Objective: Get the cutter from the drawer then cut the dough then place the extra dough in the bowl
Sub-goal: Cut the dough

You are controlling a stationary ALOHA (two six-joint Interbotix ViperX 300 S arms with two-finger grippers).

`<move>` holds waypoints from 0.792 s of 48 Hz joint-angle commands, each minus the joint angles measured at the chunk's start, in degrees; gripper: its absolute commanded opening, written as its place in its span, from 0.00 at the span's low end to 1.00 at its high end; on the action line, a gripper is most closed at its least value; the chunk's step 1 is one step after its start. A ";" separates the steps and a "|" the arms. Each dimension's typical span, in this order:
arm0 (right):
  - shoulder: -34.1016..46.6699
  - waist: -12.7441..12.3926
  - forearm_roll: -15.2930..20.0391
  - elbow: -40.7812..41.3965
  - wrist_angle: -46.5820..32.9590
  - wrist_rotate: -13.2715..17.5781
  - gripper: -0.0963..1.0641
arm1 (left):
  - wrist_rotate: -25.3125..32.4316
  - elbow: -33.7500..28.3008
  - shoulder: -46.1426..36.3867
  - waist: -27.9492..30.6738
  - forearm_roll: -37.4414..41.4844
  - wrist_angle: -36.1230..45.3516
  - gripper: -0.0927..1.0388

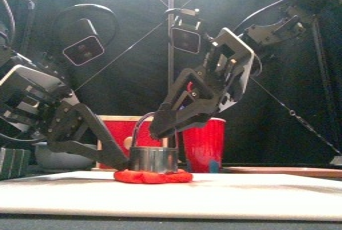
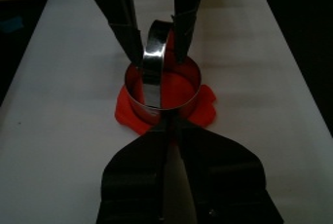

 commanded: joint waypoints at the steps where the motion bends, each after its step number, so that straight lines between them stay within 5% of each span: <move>1: -1.67 -0.35 0.09 -1.05 -0.18 0.09 0.65 | -0.18 -0.79 -0.18 0.09 0.09 -0.18 0.59; 38: -2.37 -0.35 0.09 -2.55 0.35 -0.35 0.55 | -0.44 -0.88 0.44 0.09 -0.09 2.11 0.59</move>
